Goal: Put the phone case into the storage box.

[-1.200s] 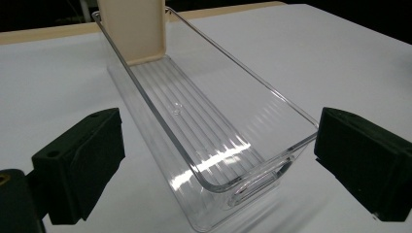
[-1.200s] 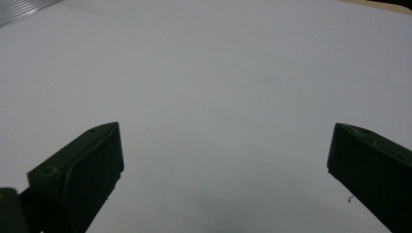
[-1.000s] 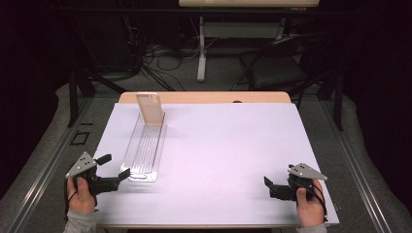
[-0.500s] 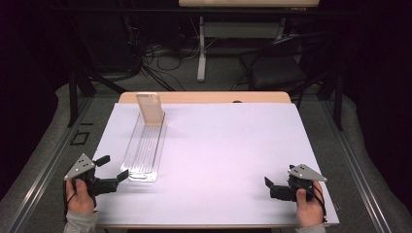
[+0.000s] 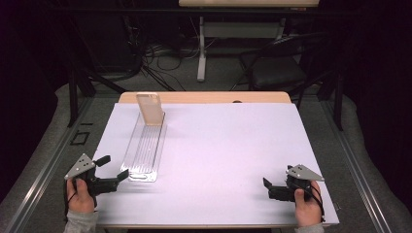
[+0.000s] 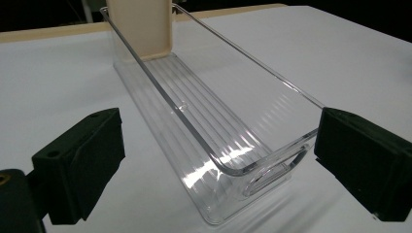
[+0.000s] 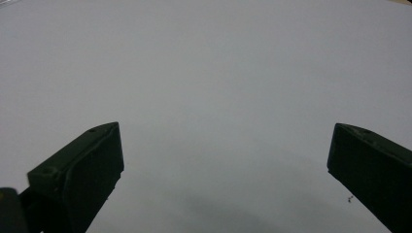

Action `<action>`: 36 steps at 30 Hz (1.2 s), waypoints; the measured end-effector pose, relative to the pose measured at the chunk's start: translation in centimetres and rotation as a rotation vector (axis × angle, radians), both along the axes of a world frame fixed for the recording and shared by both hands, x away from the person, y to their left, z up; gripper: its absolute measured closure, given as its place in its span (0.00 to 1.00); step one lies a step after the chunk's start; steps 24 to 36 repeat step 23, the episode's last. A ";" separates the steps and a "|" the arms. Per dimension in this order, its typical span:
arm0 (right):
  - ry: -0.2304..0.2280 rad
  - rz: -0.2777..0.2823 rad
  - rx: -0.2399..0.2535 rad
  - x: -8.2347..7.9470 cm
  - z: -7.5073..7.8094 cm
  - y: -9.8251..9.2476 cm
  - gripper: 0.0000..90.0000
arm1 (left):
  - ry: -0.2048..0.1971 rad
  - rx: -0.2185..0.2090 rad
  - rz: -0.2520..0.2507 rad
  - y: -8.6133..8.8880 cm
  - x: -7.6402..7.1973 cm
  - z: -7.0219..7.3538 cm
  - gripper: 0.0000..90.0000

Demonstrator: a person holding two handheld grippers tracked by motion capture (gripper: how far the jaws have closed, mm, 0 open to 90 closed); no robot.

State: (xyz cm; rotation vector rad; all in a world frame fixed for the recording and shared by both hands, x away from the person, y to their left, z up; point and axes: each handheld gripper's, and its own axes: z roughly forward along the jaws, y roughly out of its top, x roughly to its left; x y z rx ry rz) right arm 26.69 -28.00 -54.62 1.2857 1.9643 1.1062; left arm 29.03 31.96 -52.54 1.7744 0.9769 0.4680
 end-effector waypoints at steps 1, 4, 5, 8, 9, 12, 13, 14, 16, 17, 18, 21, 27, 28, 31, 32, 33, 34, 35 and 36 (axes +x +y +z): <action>0.001 0.000 0.000 0.0 0.0 0.0 0.00 | 0.001 0.000 -0.001 0.0 0.0 0.0 0.05; 0.003 0.001 0.001 0.0 -0.1 0.1 0.00 | 0.003 0.001 -0.002 0.0 0.1 -0.1 0.05; 0.002 0.003 -0.002 0.0 -0.1 0.1 0.00 | 0.002 0.002 -0.002 0.0 0.1 -0.1 0.05; 0.006 0.001 -0.003 0.0 -0.1 0.1 0.00 | 0.008 0.000 -0.001 0.0 0.1 -0.1 0.05; 0.007 0.002 -0.003 0.0 -0.2 0.1 0.00 | 0.008 0.001 -0.001 0.0 0.1 -0.2 0.05; 0.008 0.001 -0.003 0.1 -0.2 0.1 0.00 | 0.010 -0.003 -0.001 0.0 0.2 -0.2 0.05; 0.009 0.002 -0.002 0.1 -0.2 0.1 0.00 | 0.012 -0.003 0.002 0.0 0.2 -0.2 0.05; 0.009 0.002 -0.004 0.1 -0.3 0.0 0.00 | 0.013 -0.003 0.005 0.1 0.2 -0.2 0.05; 0.012 0.001 -0.005 0.1 -0.3 0.0 0.00 | 0.015 -0.008 0.007 0.1 0.2 -0.3 0.05; 0.011 0.000 -0.005 0.1 -0.3 0.0 0.00 | 0.017 -0.011 0.011 0.2 0.2 -0.3 0.05; 0.011 -0.001 -0.003 0.1 -0.3 0.0 0.00 | 0.017 -0.011 0.012 0.2 0.3 -0.3 0.05; 0.018 -0.002 -0.004 0.1 -0.3 0.0 0.00 | 0.020 -0.019 0.020 0.3 0.3 -0.3 0.05; 0.018 -0.001 -0.004 0.2 -0.4 0.0 0.00 | 0.020 -0.023 0.020 0.4 0.3 -0.3 0.05; 0.018 -0.001 -0.004 0.2 -0.4 0.0 0.00 | 0.020 -0.023 0.020 0.4 0.3 -0.3 0.05; 0.018 -0.001 -0.004 0.2 -0.4 0.0 0.00 | 0.020 -0.023 0.020 0.4 0.3 -0.3 0.05; 0.018 -0.001 -0.004 0.2 -0.4 0.0 0.00 | 0.020 -0.023 0.020 0.4 0.3 -0.3 0.05; 0.018 -0.001 -0.004 0.2 -0.4 0.0 0.00 | 0.020 -0.023 0.020 0.4 0.3 -0.3 0.05; 0.018 -0.001 -0.004 0.2 -0.4 0.0 0.00 | 0.020 -0.023 0.020 0.4 0.3 -0.3 0.05; 0.018 -0.001 -0.004 0.2 -0.4 0.0 0.00 | 0.020 -0.023 0.020 0.4 0.3 -0.3 0.05; 0.018 -0.001 -0.004 0.2 -0.4 0.0 0.00 | 0.020 -0.023 0.020 0.4 0.3 -0.3 0.05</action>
